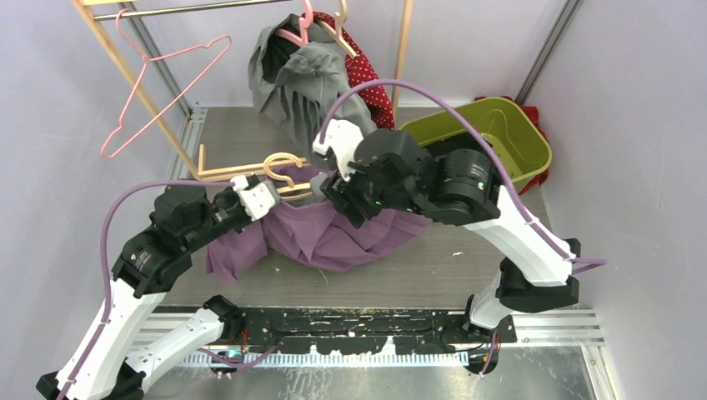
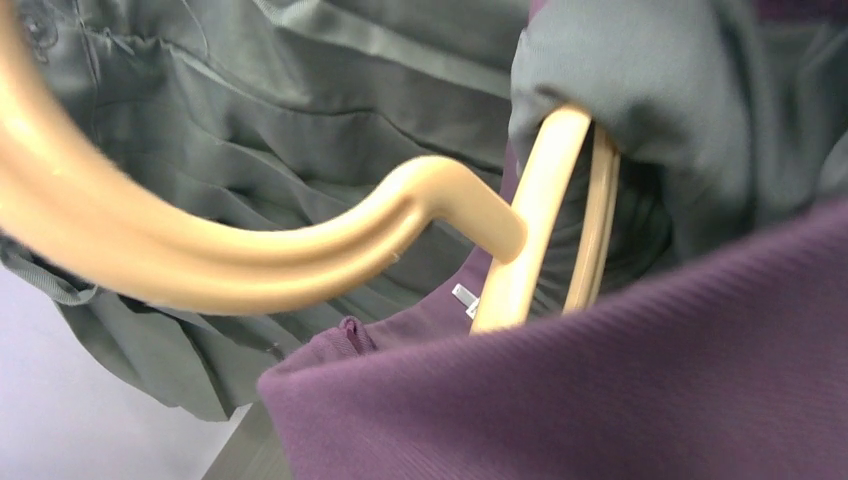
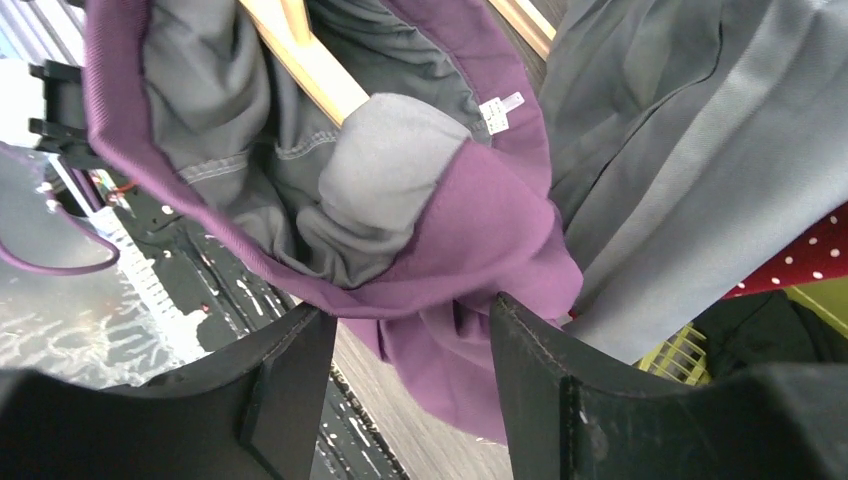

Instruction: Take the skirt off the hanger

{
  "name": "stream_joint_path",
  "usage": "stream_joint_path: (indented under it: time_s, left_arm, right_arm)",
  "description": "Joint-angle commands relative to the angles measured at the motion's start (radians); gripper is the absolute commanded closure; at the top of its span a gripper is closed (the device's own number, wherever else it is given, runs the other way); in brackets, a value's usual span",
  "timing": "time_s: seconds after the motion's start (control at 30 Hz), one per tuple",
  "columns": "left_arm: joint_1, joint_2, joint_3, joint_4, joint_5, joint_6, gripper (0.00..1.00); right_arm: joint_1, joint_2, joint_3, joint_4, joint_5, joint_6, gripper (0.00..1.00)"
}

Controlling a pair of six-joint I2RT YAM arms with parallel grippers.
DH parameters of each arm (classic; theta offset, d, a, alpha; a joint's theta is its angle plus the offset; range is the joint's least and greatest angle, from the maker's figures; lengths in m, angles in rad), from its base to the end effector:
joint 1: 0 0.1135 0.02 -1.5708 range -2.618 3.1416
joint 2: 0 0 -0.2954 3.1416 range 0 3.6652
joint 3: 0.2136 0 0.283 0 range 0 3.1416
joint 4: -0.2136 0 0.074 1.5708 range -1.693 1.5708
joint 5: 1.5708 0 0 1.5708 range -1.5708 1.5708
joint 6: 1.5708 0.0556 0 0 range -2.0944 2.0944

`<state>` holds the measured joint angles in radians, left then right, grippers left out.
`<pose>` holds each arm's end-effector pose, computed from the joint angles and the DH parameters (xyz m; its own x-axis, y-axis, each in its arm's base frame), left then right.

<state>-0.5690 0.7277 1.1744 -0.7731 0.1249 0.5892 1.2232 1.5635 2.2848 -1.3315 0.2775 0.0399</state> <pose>0.1187 -0.0841 0.4422 0.1278 0.5728 -0.8097 0.6772 0.5461 0.4932 0.1132 0.2678 0.5635 -0.2281 -0.5168 -0.8251 -0.8193 0.5598 -0.1242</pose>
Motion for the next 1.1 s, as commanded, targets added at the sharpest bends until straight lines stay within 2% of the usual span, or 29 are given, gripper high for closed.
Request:
stream_joint_path:
  time_s: [0.0,0.33,0.5,0.6,0.97,1.0,1.03,1.07]
  left_arm:
    - [0.003,-0.041,0.035,0.179,0.070,-0.007,1.00]
    - [0.004,-0.100,0.051,0.165,0.161,-0.024,1.00]
    - [0.003,-0.112,0.060,0.140,0.153,-0.005,1.00]
    - [0.003,-0.119,0.065,0.135,0.167,-0.008,1.00]
    - [0.003,-0.107,0.096,0.224,0.258,-0.069,1.00]
    - [0.003,-0.106,0.101,0.241,0.271,-0.082,1.00]
    - [0.003,-0.106,0.105,0.257,0.282,-0.105,1.00]
    - [0.004,-0.106,0.111,0.272,0.292,-0.119,1.00]
  right_arm:
    - [0.007,0.039,0.035,0.046,0.001,-0.060,0.37]
    - [0.007,0.055,-0.017,0.093,0.026,-0.096,0.35]
    - [0.007,0.106,0.058,0.053,0.021,-0.111,0.35]
    - [0.006,0.094,0.007,0.078,0.015,-0.120,0.34]
    - [0.005,0.176,-0.054,0.115,-0.095,-0.142,0.34]
    - [0.004,0.177,-0.068,0.124,-0.102,-0.143,0.36]
    - [0.003,0.176,-0.087,0.132,-0.106,-0.141,0.41]
    - [0.000,0.169,-0.106,0.143,-0.107,-0.137,0.52]
